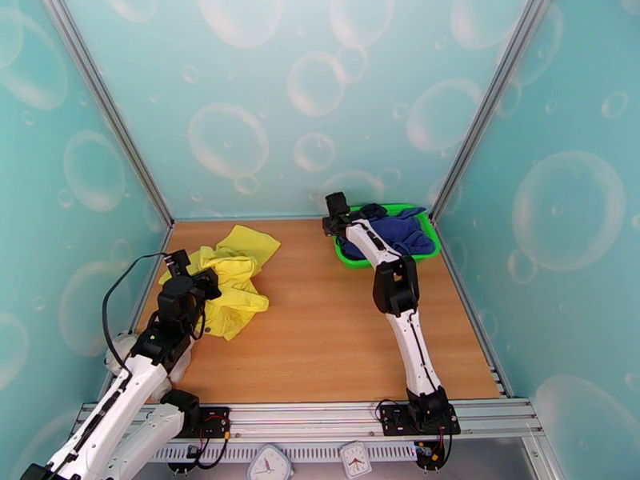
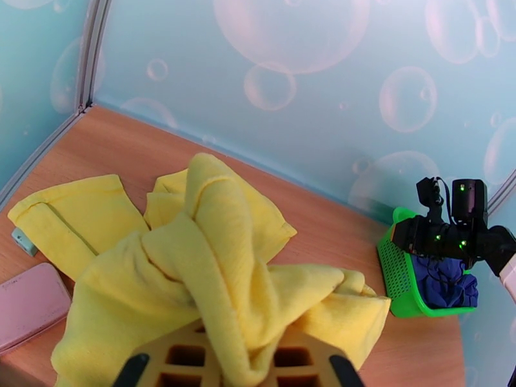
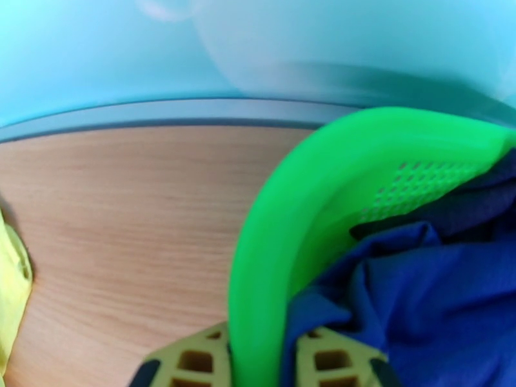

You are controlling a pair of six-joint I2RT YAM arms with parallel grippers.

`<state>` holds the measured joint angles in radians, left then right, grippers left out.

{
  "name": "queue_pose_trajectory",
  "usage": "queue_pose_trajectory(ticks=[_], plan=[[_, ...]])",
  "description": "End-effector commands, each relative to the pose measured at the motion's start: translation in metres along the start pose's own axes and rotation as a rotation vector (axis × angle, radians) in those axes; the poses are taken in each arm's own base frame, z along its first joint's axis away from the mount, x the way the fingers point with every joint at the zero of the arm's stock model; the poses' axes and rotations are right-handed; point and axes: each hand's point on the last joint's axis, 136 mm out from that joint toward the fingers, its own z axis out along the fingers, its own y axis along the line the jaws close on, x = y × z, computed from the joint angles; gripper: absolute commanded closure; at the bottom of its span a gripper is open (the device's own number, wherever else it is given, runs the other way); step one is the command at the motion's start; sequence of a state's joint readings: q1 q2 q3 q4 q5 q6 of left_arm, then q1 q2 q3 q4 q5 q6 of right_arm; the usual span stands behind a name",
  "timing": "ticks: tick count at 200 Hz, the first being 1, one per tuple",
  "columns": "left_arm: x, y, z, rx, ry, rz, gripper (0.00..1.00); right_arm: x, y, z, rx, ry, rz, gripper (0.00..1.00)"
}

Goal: Fold and stack the trousers

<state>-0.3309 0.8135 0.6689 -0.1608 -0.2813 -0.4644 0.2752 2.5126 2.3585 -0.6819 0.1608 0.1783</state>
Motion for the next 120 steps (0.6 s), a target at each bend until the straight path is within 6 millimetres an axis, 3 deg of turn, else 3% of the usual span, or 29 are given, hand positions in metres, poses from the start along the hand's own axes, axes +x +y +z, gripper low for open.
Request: queue_pose_trajectory(ticks=[1,23,60,91,115,120], plan=[[-0.024,-0.019,-0.005,0.056,-0.088,0.002,1.0,-0.035,-0.024,-0.007,-0.021,-0.091,0.051,0.82],[-0.022,-0.026,-0.004,0.067,-0.078,0.019,1.0,-0.043,-0.031,-0.006,-0.026,-0.122,0.038,0.82],[-0.013,-0.039,-0.002,0.1,-0.044,0.059,1.0,-0.056,-0.021,-0.009,-0.073,-0.172,0.031,0.79],[-0.011,-0.052,0.004,0.102,0.005,0.102,1.0,-0.072,-0.011,-0.02,-0.094,-0.231,0.006,0.37],[-0.013,-0.07,0.006,0.125,0.038,0.136,1.0,-0.095,-0.007,-0.046,-0.095,-0.304,-0.013,0.22],[-0.023,-0.079,0.004,0.139,0.029,0.138,1.0,-0.1,-0.007,-0.053,-0.097,-0.316,-0.009,0.21]])
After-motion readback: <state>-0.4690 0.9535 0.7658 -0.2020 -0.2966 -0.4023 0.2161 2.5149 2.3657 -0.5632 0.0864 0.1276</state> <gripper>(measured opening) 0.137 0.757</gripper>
